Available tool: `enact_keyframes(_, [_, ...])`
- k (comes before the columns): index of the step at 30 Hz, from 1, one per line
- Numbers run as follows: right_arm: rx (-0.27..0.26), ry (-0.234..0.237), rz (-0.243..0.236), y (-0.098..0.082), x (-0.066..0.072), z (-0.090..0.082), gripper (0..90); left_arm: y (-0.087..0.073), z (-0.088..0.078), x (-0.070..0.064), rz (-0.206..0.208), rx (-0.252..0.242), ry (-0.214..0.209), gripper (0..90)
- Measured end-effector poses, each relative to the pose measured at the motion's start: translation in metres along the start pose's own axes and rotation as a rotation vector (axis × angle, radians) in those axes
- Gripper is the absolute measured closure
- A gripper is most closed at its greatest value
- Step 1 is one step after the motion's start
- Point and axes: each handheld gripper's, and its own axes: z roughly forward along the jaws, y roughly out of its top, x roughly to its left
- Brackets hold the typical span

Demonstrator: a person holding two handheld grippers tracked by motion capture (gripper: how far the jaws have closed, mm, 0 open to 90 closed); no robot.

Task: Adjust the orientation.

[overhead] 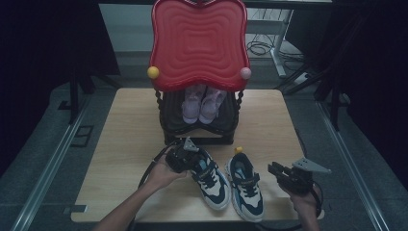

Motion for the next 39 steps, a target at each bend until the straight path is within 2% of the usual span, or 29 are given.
enact_keyframes(3, [-0.002, 0.0, 0.001, 0.0, 0.0, 0.0, 72.5, 0.006, 0.004, -0.001, 0.015, 0.014, 0.004, 90.0])
enact_keyframes(6, [-0.004, -0.002, 0.006, 0.0, -0.002, -0.002, 72.5, 0.012, 0.009, -0.002, 0.04, 0.052, 0.015, 90.0])
enact_keyframes(11, [-0.009, -0.003, 0.004, 0.0, -0.003, -0.003, 72.5, 0.019, 0.018, 0.0, 0.041, 0.112, 0.036, 90.0])
enact_keyframes(13, [-0.01, -0.004, 0.006, 0.0, -0.003, -0.004, 72.5, 0.018, 0.018, -0.001, 0.043, 0.119, 0.041, 90.0])
enact_keyframes(17, [-0.013, -0.005, 0.012, 0.0, -0.005, -0.005, 72.5, 0.014, 0.012, -0.003, 0.045, 0.127, 0.042, 90.0])
enact_keyframes(22, [-0.01, -0.003, 0.008, 0.0, -0.004, -0.004, 72.5, 0.008, 0.005, -0.003, 0.024, 0.116, 0.041, 90.0])
enact_keyframes(30, [-0.007, -0.002, 0.007, 0.0, -0.004, -0.002, 72.5, 0.0, -0.002, -0.001, 0.012, 0.12, 0.05, 90.0])
enact_keyframes(35, [-0.002, -0.002, 0.01, -0.001, -0.004, 0.0, 72.5, 0.003, 0.0, -0.001, 0.012, 0.116, 0.05, 90.0])
enact_keyframes(38, [-0.004, -0.005, 0.007, -0.001, -0.004, -0.001, 72.6, 0.005, 0.001, -0.001, 0.025, 0.114, 0.046, 90.0])
enact_keyframes(39, [-0.007, -0.004, 0.006, 0.0, -0.004, -0.002, 72.5, 0.005, 0.001, -0.002, 0.015, 0.113, 0.044, 90.0])
